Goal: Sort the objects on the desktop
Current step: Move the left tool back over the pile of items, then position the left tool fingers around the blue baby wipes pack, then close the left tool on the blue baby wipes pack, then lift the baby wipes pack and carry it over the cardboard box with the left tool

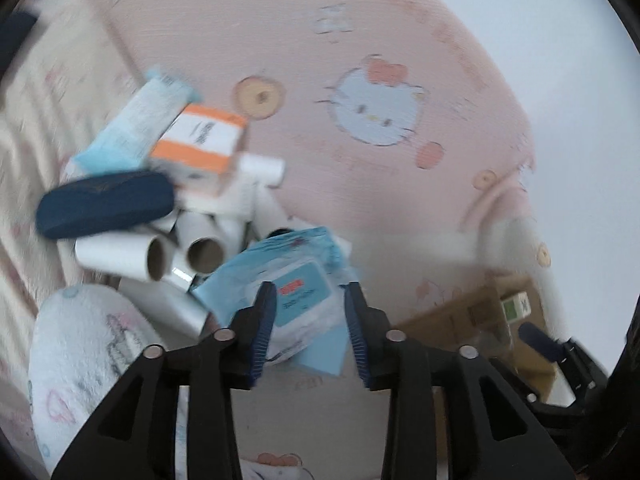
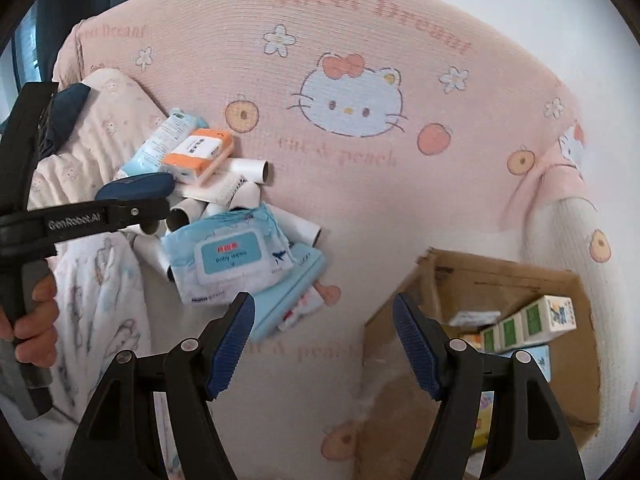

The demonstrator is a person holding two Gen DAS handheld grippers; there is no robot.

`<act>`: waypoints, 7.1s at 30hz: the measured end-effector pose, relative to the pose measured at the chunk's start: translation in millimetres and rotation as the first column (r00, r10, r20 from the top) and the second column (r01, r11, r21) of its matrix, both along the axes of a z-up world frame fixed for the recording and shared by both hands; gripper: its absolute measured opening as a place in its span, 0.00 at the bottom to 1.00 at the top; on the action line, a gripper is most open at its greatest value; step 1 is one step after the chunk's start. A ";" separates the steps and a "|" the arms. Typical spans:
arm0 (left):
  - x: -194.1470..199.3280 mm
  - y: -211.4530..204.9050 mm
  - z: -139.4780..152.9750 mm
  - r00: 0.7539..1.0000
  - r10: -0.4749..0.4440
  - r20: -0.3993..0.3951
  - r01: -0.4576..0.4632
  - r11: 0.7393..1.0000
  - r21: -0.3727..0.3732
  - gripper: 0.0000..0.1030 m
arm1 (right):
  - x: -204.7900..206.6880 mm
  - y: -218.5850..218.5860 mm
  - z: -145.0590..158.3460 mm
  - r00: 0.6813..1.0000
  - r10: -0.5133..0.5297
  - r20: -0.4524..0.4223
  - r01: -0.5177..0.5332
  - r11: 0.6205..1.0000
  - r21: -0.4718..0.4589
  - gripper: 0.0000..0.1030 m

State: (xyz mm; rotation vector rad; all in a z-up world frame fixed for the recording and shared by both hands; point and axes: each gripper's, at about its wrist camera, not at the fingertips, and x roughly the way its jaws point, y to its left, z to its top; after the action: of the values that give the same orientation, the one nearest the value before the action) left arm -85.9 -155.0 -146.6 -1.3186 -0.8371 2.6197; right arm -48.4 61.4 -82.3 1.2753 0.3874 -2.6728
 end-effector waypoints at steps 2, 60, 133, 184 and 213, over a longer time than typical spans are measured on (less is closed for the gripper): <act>-1.7 -12.3 -10.4 0.999 0.026 0.019 -0.027 0.998 0.052 0.42 | -2.6 -5.6 -7.4 0.999 0.031 -0.014 -0.031 0.999 -0.030 0.68; -54.6 13.9 -63.0 0.920 0.138 0.367 -0.085 0.984 -0.157 0.52 | -110.1 0.4 -150.6 0.987 -0.027 0.155 0.047 0.991 -0.126 0.81; -51.1 30.2 -104.4 0.974 -0.201 0.108 0.195 0.979 0.067 0.48 | -49.1 24.5 -120.3 0.990 -0.059 0.131 0.099 0.940 -0.325 0.82; 4.5 39.5 60.8 0.934 -0.213 -0.286 0.207 0.977 -0.050 0.45 | -3.1 -7.5 6.6 0.985 -0.005 -0.171 -0.040 0.965 -0.258 0.75; 28.2 181.1 139.6 0.845 -0.393 -0.363 0.339 0.918 -0.204 0.45 | 60.5 95.0 60.7 0.940 -0.175 -0.294 0.097 0.961 -0.261 0.68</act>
State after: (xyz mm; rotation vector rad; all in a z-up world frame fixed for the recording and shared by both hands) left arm -57.7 26.1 -7.0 -0.8101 -0.3136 2.5224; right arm 12.1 156.4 -21.6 0.8360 0.0004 -2.9349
